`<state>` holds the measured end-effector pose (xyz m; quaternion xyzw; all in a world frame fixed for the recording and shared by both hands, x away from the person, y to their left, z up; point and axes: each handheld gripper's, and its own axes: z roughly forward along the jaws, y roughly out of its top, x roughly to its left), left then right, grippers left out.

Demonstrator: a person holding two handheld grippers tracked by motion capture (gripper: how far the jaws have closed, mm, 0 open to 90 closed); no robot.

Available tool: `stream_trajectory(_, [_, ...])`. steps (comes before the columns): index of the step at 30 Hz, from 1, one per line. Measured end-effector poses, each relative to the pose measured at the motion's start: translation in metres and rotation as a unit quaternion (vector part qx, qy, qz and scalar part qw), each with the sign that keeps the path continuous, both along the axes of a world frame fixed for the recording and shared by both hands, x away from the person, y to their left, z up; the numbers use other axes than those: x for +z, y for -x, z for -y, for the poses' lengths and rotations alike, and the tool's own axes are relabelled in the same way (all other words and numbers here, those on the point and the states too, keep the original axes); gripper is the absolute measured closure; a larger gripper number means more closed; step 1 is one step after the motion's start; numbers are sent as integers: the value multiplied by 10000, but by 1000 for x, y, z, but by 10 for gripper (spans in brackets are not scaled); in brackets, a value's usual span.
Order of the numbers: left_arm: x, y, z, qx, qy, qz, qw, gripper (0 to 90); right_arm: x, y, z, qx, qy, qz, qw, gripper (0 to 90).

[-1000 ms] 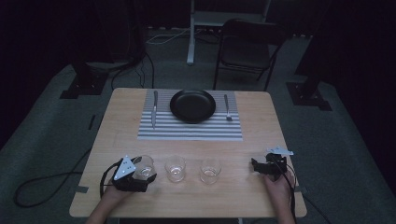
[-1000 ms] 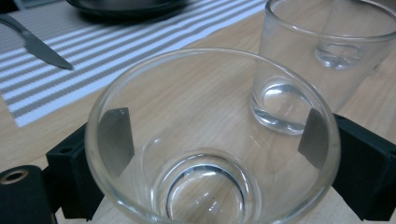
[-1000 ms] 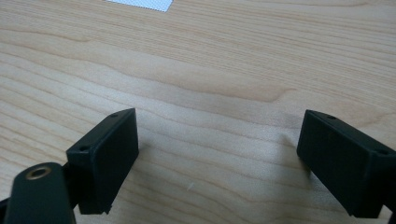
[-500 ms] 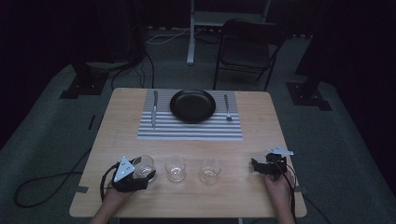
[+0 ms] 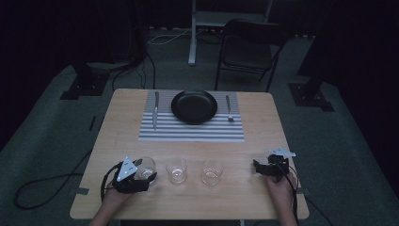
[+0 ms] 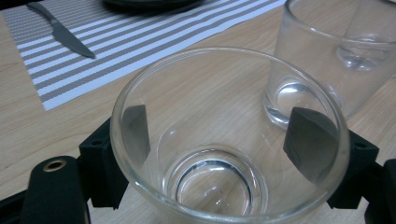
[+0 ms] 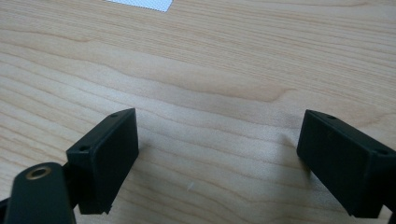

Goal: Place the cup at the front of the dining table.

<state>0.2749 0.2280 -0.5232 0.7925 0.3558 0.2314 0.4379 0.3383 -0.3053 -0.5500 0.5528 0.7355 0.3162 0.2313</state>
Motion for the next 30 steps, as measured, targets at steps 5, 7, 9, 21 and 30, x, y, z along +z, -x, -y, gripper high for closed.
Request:
stream_trajectory(5, [5, -4, -6, 71, 173, -26, 9998, 198, 0, 0, 0, 1, 1, 1, 10000, 122])
stream_trajectory(7, [6, -7, -6, 90, 188, -53, 9998, 198, 0, 0, 0, 1, 0, 1, 10000, 122])
stream_trajectory(9, [7, -9, -6, 143, 163, -47, 9998, 198, 0, 0, 0, 1, 1, 1, 10000, 122])
stream_trajectory(21, [18, -36, 4, 180, 75, -66, 9998, 198, 0, 0, 0, 3, 1, 7, 10000, 122])
stream_trajectory(30, [24, -59, 17, 240, 179, -25, 9995, 198, 0, 0, 0, 7, 8, 7, 10000, 122])
